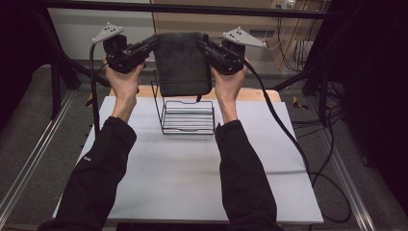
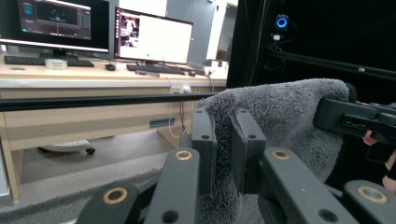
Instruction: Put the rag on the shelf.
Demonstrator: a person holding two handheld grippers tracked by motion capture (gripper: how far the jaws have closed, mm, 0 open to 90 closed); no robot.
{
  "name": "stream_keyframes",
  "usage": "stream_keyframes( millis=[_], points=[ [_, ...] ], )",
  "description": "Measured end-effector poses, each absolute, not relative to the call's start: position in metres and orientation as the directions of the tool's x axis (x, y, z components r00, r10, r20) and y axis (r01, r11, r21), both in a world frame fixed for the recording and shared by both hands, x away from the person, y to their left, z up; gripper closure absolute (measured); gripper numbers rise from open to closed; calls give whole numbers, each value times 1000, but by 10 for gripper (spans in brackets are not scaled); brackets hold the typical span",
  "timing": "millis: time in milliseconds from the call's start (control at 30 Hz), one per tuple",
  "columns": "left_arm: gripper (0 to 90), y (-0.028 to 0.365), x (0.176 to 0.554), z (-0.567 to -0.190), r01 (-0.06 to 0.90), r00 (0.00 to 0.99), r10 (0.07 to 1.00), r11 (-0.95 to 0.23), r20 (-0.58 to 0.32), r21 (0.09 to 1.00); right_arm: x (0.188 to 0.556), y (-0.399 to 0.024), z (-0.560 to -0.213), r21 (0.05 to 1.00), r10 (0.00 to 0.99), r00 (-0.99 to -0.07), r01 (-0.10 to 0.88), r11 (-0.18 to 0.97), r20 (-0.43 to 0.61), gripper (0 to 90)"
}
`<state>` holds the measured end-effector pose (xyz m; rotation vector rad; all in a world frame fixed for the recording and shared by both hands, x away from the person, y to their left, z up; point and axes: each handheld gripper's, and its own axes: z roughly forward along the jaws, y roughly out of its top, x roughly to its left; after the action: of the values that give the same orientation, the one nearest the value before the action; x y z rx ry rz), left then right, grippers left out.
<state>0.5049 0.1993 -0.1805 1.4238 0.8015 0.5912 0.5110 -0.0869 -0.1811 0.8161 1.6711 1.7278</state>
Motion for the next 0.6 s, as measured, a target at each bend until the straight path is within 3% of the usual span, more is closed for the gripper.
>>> stream_keyframes(
  millis=[600],
  points=[
    [809,199,487,-201,121,648,757,9,-86,993,497,-96,-214,999,746,-665,38,-30,48,767]
  ],
)
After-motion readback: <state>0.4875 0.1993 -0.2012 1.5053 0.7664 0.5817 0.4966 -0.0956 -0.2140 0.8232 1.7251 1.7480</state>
